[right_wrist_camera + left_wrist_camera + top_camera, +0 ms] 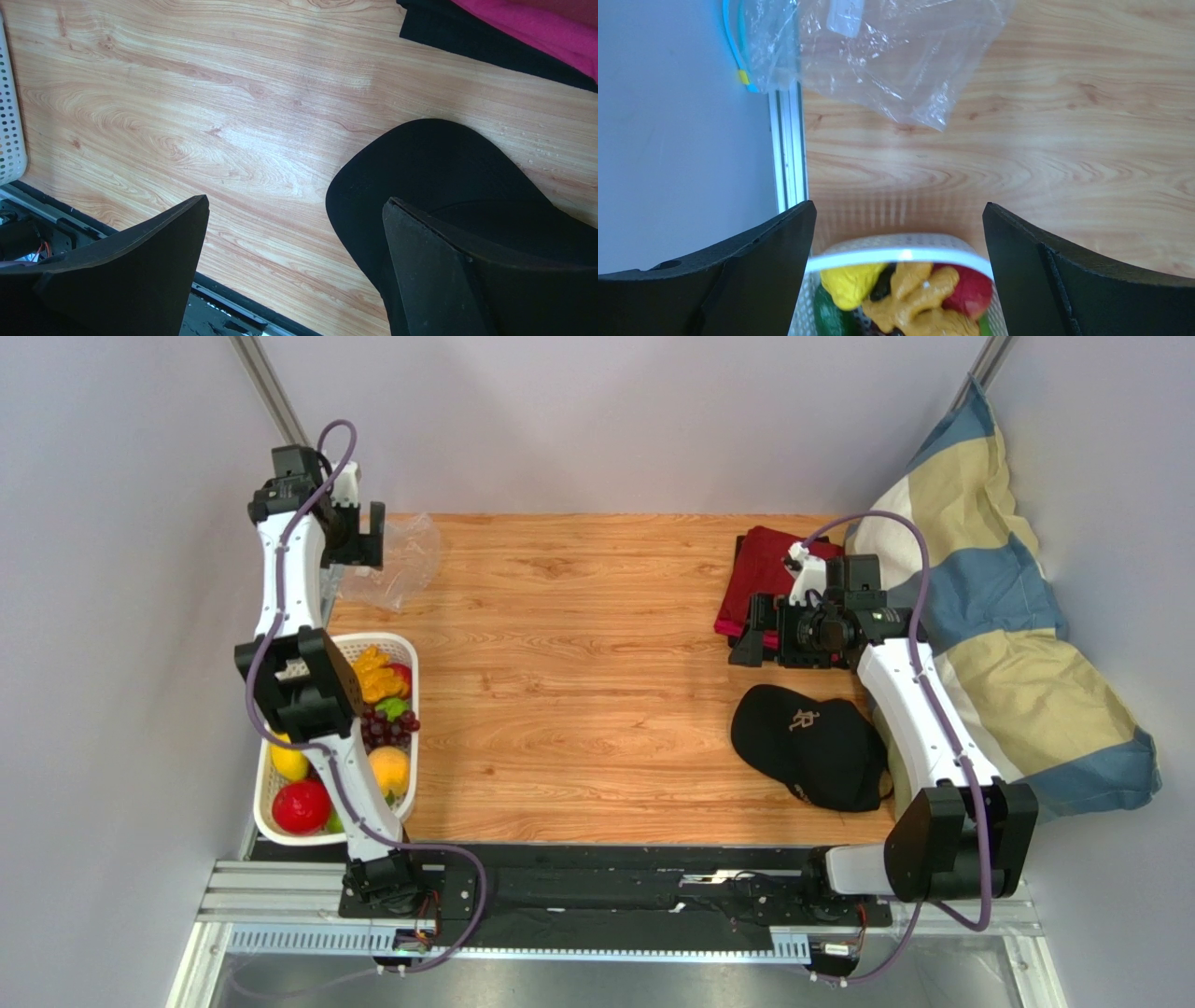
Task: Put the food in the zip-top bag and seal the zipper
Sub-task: Pick up the zipper food storage bag at the corner of the board.
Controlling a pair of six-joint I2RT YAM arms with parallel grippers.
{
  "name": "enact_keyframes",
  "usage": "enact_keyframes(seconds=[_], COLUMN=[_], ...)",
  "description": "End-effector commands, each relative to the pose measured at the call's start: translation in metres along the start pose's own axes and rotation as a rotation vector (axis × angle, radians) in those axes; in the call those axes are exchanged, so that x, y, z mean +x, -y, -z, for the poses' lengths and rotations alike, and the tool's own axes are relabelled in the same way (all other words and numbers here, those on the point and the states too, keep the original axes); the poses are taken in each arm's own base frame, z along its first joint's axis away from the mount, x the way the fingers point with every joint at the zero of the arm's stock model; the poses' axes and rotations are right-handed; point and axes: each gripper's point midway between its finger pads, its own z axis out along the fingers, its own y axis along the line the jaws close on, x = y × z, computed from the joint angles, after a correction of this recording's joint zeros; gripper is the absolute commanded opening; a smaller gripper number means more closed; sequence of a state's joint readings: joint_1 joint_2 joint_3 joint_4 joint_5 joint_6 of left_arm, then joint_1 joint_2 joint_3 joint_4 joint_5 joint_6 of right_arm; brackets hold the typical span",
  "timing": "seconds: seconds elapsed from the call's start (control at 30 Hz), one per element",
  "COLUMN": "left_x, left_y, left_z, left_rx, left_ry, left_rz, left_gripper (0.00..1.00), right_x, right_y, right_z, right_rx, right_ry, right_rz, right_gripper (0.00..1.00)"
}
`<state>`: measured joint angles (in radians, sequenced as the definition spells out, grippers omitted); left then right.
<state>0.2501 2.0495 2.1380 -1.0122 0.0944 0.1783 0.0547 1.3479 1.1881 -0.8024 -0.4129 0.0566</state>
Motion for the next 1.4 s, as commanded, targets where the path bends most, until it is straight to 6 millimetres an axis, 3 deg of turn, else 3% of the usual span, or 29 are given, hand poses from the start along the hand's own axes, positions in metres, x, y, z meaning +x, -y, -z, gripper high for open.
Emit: enact_keyframes(seconds=[0.0,0.13,0.27,0.4,0.5,0.6,0.63,0.7,0.73,0.8,0.87,1.0,1.1,1.23,1.27,1.37], left_x=[-0.015,-0.001,-0.001,0.018,0.036,0.048,0.051,0.051,0.05,0.049,0.044,0.033,0.033,0.058,0.061,0.085], left_y=[-0.025,-0.024,-0.023,-0.027,-0.019,-0.007,-0.002,0.009,0.013,0.027,0.036,0.076,0.118,0.182,0.205,0.235], left_z=[-0.046,-0.094,-0.115,-0.137,-0.149,-0.155,-0.157,-0.156,-0.154,-0.149,-0.138,-0.109,-0.08,-0.035,-0.026,0.004], left_rx=[-0.08,-0.052,-0.037,-0.048,0.0,0.067,0.091,0.149,0.171,0.238,0.273,0.36,0.416,0.502,0.53,0.591], left_ry=[0.009,-0.048,-0.052,-0.109,-0.164,-0.193,-0.2,-0.198,-0.193,-0.187,-0.178,-0.14,-0.118,-0.132,-0.121,-0.123], left_rz=[-0.061,-0.044,-0.048,-0.059,-0.066,-0.06,-0.059,-0.044,-0.041,-0.032,-0.042,-0.146,-0.252,-0.402,-0.448,-0.496], left_gripper=[0.97,0.96,0.96,0.95,0.86,0.71,0.59,0.47,0.33,0.24,0.0,0.0,0.0,0.0,0.0,0.0], right_x=[-0.011,-0.012,-0.012,-0.012,-0.013,-0.011,-0.011,-0.01,-0.01,-0.011,-0.012,-0.013,-0.015,-0.019,-0.02,-0.027], right_y=[-0.003,-0.003,-0.003,-0.003,-0.004,-0.003,-0.005,-0.006,-0.006,-0.008,-0.009,-0.012,-0.014,-0.019,-0.019,-0.028], right_z=[-0.002,-0.003,-0.006,-0.008,-0.007,-0.007,-0.007,-0.007,-0.007,-0.005,-0.004,-0.003,-0.003,-0.002,-0.001,0.001], right_rx=[-0.008,-0.012,-0.013,-0.019,-0.02,-0.02,-0.026,-0.032,-0.035,-0.039,-0.044,-0.056,-0.07,-0.089,-0.093,-0.127], right_ry=[0.031,0.029,0.019,0.014,0.017,0.018,0.017,0.015,0.013,0.021,0.025,0.032,0.032,0.031,0.03,0.044], right_rz=[0.025,0.031,0.026,0.029,0.035,0.037,0.035,0.036,0.035,0.039,0.042,0.045,0.041,0.037,0.034,0.034], right_gripper=[1.0,1.0,1.0,1.0,1.0,1.0,1.0,1.0,1.0,1.0,1.0,1.0,1.0,1.0,1.0,1.0])
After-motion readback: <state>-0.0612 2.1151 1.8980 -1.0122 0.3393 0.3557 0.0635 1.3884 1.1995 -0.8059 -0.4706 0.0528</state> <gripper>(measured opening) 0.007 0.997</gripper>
